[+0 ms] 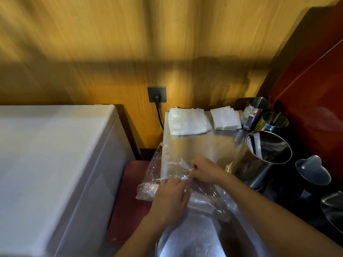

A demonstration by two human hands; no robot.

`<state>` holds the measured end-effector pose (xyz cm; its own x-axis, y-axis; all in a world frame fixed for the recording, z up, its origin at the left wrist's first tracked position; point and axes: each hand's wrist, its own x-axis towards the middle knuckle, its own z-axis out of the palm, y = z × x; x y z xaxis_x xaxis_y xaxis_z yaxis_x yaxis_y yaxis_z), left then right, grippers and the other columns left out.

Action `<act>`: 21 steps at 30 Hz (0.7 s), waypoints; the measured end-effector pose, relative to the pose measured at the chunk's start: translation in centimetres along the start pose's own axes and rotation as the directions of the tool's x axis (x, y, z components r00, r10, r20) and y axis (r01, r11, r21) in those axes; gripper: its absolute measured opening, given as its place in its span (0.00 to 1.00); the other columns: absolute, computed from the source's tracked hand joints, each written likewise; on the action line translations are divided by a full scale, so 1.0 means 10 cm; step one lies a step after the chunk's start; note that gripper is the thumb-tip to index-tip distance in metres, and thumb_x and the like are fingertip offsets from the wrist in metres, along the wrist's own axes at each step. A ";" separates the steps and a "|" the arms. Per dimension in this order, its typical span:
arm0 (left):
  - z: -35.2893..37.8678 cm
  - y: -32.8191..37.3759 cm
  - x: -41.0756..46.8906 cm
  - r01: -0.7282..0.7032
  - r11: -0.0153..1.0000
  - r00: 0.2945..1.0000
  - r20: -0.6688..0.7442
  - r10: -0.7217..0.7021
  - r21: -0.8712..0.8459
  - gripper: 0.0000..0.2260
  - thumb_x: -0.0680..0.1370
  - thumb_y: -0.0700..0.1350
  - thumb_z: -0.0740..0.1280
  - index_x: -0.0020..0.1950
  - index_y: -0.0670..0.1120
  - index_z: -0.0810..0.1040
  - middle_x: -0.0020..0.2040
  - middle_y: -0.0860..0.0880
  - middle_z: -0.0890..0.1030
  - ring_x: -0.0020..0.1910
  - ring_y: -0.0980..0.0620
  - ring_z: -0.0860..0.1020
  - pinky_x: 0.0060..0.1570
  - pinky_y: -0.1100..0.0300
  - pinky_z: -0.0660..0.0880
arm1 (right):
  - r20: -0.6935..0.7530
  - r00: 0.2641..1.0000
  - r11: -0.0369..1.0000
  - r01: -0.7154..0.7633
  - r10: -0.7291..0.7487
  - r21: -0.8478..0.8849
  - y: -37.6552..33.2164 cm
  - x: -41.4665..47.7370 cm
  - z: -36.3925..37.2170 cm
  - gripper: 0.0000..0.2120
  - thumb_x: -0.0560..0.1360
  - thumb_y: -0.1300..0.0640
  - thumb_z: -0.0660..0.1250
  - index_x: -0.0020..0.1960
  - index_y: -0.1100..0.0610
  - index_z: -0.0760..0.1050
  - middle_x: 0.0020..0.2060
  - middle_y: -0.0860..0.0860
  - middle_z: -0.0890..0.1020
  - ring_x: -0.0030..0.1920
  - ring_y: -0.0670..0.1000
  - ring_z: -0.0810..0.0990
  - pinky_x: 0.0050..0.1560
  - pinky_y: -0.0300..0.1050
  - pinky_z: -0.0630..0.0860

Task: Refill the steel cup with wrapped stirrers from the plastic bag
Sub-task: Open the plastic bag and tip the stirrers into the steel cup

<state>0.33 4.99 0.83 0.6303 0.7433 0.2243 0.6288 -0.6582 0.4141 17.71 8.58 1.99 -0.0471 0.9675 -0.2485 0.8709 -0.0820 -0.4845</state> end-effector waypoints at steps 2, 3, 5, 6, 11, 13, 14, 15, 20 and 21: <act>-0.01 0.00 0.05 0.021 0.996 0.999 0.029 -0.023 0.088 0.10 0.77 0.47 0.61 0.48 0.43 0.79 0.45 0.44 0.77 0.49 0.44 0.73 0.52 0.52 0.69 | 0.008 1.000 0.997 -0.012 0.012 0.080 -0.03 -0.01 -0.05 0.15 0.72 0.59 0.62 0.31 0.50 0.60 0.32 0.49 0.68 0.37 0.53 0.68 0.34 0.45 0.62; 0.01 0.00 0.06 0.020 0.994 0.999 0.038 -0.025 0.108 0.10 0.77 0.47 0.61 0.48 0.42 0.78 0.47 0.44 0.76 0.51 0.45 0.72 0.53 0.53 0.68 | 0.004 1.000 0.994 -0.020 0.019 0.108 -0.04 -0.01 -0.06 0.14 0.72 0.59 0.61 0.32 0.50 0.59 0.32 0.48 0.68 0.36 0.52 0.67 0.35 0.46 0.63; 0.03 -0.01 0.05 0.003 0.995 0.998 0.055 -0.009 0.103 0.09 0.77 0.47 0.61 0.49 0.43 0.75 0.51 0.45 0.76 0.53 0.45 0.71 0.56 0.54 0.66 | -0.023 0.999 0.990 -0.021 0.024 0.140 -0.04 -0.03 -0.08 0.13 0.73 0.58 0.61 0.35 0.50 0.59 0.33 0.50 0.71 0.36 0.53 0.69 0.36 0.47 0.64; 0.03 -0.01 0.06 -0.003 0.996 0.998 0.056 -0.002 0.090 0.08 0.77 0.47 0.60 0.50 0.43 0.74 0.51 0.45 0.77 0.53 0.45 0.72 0.57 0.54 0.66 | -0.035 0.999 0.988 -0.021 0.026 0.151 -0.03 -0.03 -0.09 0.11 0.74 0.57 0.61 0.38 0.51 0.60 0.35 0.51 0.73 0.37 0.54 0.70 0.36 0.47 0.65; -0.01 -0.04 0.04 -0.022 0.993 1.000 0.023 0.020 0.115 0.12 0.78 0.48 0.59 0.60 0.48 0.73 0.51 0.48 0.79 0.54 0.47 0.73 0.57 0.56 0.61 | 0.045 0.999 0.964 -0.021 0.009 0.265 -0.06 -0.12 -0.24 0.16 0.65 0.47 0.74 0.46 0.51 0.71 0.38 0.42 0.73 0.40 0.46 0.74 0.33 0.35 0.67; -0.04 -0.03 0.02 -0.057 0.993 0.998 0.009 0.057 0.106 0.11 0.78 0.51 0.60 0.52 0.48 0.79 0.47 0.47 0.78 0.52 0.47 0.73 0.55 0.58 0.61 | 0.025 1.000 0.986 -0.005 0.001 0.164 -0.08 -0.12 -0.29 0.09 0.66 0.53 0.74 0.37 0.55 0.75 0.35 0.49 0.77 0.38 0.50 0.76 0.30 0.34 0.66; -0.05 -0.03 0.01 -0.081 0.992 0.997 -0.002 0.081 0.097 0.12 0.77 0.51 0.61 0.47 0.46 0.80 0.46 0.47 0.78 0.50 0.47 0.73 0.53 0.58 0.61 | -0.006 1.000 0.992 -0.004 0.005 0.127 -0.09 -0.11 -0.33 0.08 0.67 0.56 0.72 0.37 0.60 0.76 0.35 0.55 0.79 0.38 0.53 0.77 0.31 0.39 0.67; -0.05 -0.02 -0.01 -0.100 0.991 0.995 -0.013 0.101 0.091 0.13 0.76 0.52 0.61 0.42 0.45 0.80 0.45 0.47 0.79 0.48 0.46 0.74 0.51 0.58 0.62 | -0.045 0.999 0.990 0.001 0.005 0.140 -0.10 -0.12 -0.38 0.09 0.69 0.57 0.71 0.38 0.63 0.77 0.36 0.58 0.79 0.38 0.54 0.76 0.33 0.42 0.68; -0.01 0.00 -0.08 -0.038 0.999 0.998 -0.054 0.036 -0.025 0.10 0.78 0.50 0.60 0.50 0.45 0.74 0.48 0.47 0.80 0.50 0.47 0.74 0.52 0.60 0.62 | -0.160 0.981 0.959 0.148 -0.111 0.241 -0.24 -0.18 -0.68 0.08 0.70 0.57 0.72 0.45 0.61 0.80 0.28 0.43 0.75 0.29 0.38 0.73 0.27 0.26 0.66; -0.01 -0.01 -0.10 -0.013 1.000 0.999 -0.050 0.011 -0.025 0.11 0.78 0.50 0.59 0.55 0.46 0.73 0.49 0.48 0.79 0.51 0.48 0.74 0.53 0.61 0.61 | -0.171 0.978 0.960 0.157 -0.118 0.231 -0.27 -0.19 -0.72 0.09 0.70 0.57 0.72 0.47 0.60 0.80 0.29 0.41 0.75 0.29 0.38 0.73 0.27 0.25 0.65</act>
<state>-0.35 4.33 0.63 0.6136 0.7408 0.2732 0.6091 -0.6643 0.4332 18.97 8.72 9.83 -0.0655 0.9970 -0.0422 0.7156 0.0174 -0.6983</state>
